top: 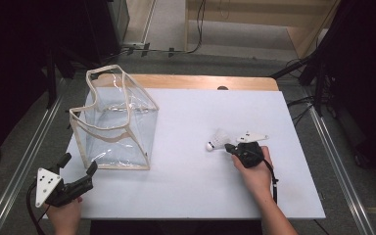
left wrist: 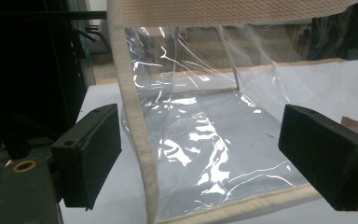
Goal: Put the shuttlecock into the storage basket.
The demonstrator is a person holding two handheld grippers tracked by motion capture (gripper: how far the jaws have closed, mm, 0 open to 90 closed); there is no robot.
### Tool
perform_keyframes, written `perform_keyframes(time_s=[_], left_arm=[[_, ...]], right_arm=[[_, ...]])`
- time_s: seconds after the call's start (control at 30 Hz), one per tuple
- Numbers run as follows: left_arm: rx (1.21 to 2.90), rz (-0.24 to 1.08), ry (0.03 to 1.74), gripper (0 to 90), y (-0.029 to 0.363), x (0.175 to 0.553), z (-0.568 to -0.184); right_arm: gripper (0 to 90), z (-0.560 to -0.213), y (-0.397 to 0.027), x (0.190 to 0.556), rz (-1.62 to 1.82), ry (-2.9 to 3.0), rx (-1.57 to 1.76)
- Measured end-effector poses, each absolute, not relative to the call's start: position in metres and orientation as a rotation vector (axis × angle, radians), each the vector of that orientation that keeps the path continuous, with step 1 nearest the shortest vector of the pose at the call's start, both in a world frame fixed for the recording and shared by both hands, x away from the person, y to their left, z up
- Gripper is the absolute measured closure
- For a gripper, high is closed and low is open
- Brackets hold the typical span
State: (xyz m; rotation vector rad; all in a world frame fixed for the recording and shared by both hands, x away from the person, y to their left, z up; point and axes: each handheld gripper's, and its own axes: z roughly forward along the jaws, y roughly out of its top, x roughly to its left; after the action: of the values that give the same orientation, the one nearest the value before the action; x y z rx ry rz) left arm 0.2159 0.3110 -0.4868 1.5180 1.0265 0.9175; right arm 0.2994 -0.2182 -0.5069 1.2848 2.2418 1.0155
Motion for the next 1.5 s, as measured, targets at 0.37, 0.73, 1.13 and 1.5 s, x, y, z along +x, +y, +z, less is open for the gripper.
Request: perform_keyframes(time_s=[0.37, 0.73, 1.13, 1.5], left_arm=[[1.512, 0.915, 1.028, 13.7, 0.311, 0.216, -0.487], [1.51, 0.915, 1.028, 13.7, 0.311, 0.216, -0.487], [1.509, 0.914, 1.027, 13.7, 0.311, 0.216, -0.487], [1.509, 0.913, 1.025, 13.7, 0.312, 0.216, -0.487]], right_arm=[[87.3, -0.503, -0.209, 0.314, 1.0, 2.25, 1.273], [87.3, -0.505, -0.193, 0.324, 0.993, 2.267, 1.233], [87.3, -0.503, -0.177, 0.335, 1.017, 2.28, 1.202], [87.2, -0.501, -0.163, 0.341, 1.048, 2.293, 1.166]])
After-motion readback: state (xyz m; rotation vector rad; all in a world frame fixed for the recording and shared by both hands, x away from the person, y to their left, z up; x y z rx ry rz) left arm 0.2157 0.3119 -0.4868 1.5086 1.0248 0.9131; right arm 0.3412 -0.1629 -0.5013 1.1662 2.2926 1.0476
